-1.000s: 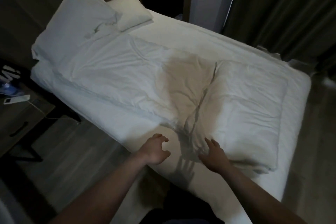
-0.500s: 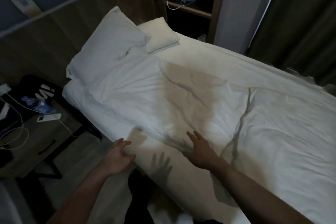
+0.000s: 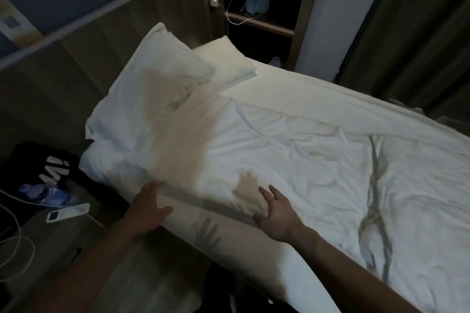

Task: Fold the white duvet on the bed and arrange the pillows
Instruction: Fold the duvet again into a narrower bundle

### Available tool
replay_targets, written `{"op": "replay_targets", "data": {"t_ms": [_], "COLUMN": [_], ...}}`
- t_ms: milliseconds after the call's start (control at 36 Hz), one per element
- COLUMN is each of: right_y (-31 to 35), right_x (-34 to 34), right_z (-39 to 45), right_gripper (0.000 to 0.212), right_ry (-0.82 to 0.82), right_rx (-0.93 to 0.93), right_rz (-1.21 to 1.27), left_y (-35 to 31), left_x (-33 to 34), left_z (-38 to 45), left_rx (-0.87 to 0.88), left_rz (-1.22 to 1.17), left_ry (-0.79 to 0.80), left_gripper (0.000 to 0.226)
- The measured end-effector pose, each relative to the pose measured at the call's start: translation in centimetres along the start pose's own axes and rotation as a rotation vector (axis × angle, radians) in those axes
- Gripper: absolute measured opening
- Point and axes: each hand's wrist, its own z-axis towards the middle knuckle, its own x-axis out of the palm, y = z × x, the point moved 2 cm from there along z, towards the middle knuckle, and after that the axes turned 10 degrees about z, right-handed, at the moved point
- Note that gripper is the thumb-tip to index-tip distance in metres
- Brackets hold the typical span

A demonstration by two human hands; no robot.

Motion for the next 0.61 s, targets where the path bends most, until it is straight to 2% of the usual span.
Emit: {"op": "replay_targets", "data": {"t_ms": [139,278,389,611], "right_y": [1.3,3.2,6.2,11.3], "right_x": [-0.2,1.8,3.5,6.7], "right_z": [2.4,6.0,9.3,19.7], "right_gripper": [0.082,0.085,0.086,0.085], "right_ry": [-0.057,-0.019,0.005,-0.036], "right_rx": [0.011,0.049,0.053,0.078], "right_rz": [0.008,-0.041,-0.038,0.012], "left_y": [3.3,5.2,6.5,12.5], "left_x": [-1.7,-3.4,-5.0,-6.7], "left_z": [3.2,7.1,10.9,25.3], "left_rx": [-0.072,-0.138,-0.190,-0.274], "left_rz": [-0.086,-0.144,-0.207,-0.267], "left_ry": [0.003,0.025,0.080,0.070], "left_gripper": [0.080,0.082,0.094,0.114]}}
